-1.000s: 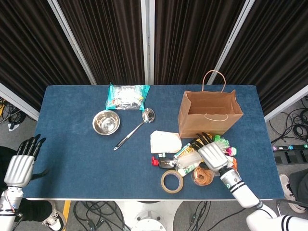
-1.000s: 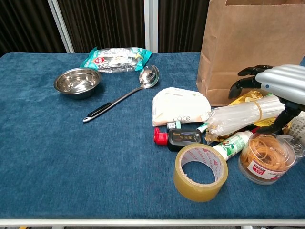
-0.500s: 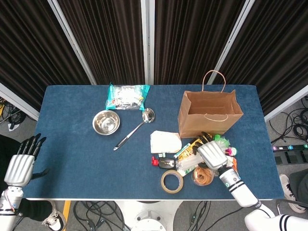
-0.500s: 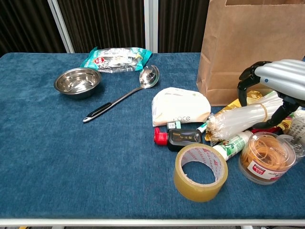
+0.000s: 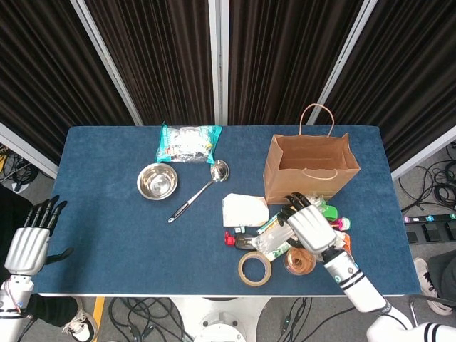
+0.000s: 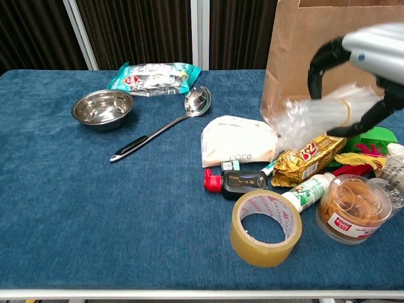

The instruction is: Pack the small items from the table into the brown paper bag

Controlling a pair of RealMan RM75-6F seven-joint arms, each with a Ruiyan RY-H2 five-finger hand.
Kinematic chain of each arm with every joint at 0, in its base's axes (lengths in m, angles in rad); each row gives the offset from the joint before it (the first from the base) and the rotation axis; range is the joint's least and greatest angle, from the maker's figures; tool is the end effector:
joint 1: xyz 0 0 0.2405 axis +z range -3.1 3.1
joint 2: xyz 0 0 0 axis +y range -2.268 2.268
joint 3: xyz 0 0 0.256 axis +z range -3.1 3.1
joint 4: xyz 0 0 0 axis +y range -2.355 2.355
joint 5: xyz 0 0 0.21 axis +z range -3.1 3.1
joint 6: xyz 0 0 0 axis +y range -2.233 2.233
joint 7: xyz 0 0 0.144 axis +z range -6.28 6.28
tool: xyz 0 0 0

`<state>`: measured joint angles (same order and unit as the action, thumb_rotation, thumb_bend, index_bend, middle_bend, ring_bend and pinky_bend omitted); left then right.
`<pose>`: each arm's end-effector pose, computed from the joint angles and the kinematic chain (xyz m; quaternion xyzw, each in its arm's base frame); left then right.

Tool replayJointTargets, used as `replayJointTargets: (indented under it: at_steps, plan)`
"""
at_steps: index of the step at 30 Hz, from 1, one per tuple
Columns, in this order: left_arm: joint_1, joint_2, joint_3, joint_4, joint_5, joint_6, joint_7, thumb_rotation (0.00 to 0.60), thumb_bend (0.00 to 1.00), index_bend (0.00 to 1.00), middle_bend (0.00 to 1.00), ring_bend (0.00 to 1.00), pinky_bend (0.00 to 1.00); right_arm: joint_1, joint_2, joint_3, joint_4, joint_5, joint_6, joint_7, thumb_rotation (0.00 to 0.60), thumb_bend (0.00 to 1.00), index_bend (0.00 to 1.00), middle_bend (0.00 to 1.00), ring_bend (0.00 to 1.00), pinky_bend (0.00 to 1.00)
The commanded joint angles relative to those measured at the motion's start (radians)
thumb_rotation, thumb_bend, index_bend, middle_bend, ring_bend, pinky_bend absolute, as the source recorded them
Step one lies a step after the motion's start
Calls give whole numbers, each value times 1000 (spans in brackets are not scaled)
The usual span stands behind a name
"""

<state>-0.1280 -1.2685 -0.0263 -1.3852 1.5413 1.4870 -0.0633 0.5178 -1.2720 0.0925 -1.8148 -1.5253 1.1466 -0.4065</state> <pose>-0.3292 0.1927 0.1262 -0.6177 -0.3688 -0.3972 0.5698 -0.1506 -0.2639 0.0600 0.7740 -0.2534 0.4135 0.4071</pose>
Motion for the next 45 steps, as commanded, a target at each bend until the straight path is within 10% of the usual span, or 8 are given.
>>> replayJointTargets:
  at_steps: [1,14,22,45]
  plan:
    - [0,3,-2,-3,1,4,0,600,113,80,88,0,116,7,48,29,-125,-53,45,-64,600,90,574,444,192,195]
    - [2,20,-7,-28,5,17,10,600,113,81,88,0,116,105,40,199,-440,-82,61,-241,600,92,587,462,215,227]
    - [1,20,-8,-22,2,14,4,600,114,80,88,0,116,143,68,356,-419,23,125,-342,600,94,587,462,215,228]
    - [-12,24,5,-40,27,1,38,600,114,80,88,0,116,73,43,412,-64,373,160,277,600,94,587,460,215,237]
